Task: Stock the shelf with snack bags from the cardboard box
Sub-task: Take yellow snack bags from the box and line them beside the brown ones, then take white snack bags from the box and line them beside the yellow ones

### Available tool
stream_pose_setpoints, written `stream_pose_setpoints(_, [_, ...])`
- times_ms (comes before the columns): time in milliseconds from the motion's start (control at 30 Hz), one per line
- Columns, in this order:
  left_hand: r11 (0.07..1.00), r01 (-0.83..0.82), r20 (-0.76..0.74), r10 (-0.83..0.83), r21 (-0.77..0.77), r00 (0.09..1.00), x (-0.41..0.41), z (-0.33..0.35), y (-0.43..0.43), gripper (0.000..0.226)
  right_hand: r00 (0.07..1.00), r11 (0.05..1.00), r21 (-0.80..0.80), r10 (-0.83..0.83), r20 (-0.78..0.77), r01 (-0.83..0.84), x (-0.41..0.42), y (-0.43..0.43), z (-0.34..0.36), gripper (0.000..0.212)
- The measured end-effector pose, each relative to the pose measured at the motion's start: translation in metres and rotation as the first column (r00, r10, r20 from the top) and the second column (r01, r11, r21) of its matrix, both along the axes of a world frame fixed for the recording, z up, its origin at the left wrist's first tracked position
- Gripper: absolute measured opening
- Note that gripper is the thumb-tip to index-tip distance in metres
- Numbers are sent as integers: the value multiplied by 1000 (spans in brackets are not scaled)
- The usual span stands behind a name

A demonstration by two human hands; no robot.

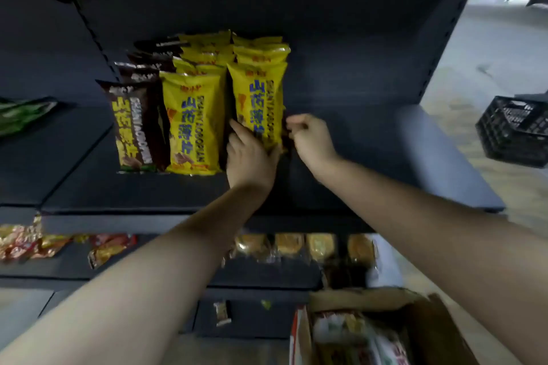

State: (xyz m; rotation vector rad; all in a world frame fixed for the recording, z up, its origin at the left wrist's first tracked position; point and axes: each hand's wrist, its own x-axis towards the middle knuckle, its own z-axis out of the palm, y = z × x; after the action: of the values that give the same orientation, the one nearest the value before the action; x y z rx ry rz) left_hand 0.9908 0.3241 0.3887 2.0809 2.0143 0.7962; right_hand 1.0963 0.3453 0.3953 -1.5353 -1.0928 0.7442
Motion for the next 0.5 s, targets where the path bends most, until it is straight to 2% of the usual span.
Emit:
stream_pose_setpoints(100, [1000,-29,-38,29,6,999,3,-2,-24,78,997,997,-20,81,13,-81,12,-31,2,26])
stream_pose_setpoints(233, [997,4,-4,-4,78,1000,16,-1,-65,65,976,976,-29,216,39,-215,33,-84,10,28])
stream_pose_setpoints(400, [919,138,18,-156,369,988,44,-16,-139,43,930,933,7,358,85,-360,60,-159,4,29])
stream_pose_setpoints(500, [871,208,66,-263,444,962,60,-36,-184,37,904,914,7,399,152,-405,76,-203,-12,26])
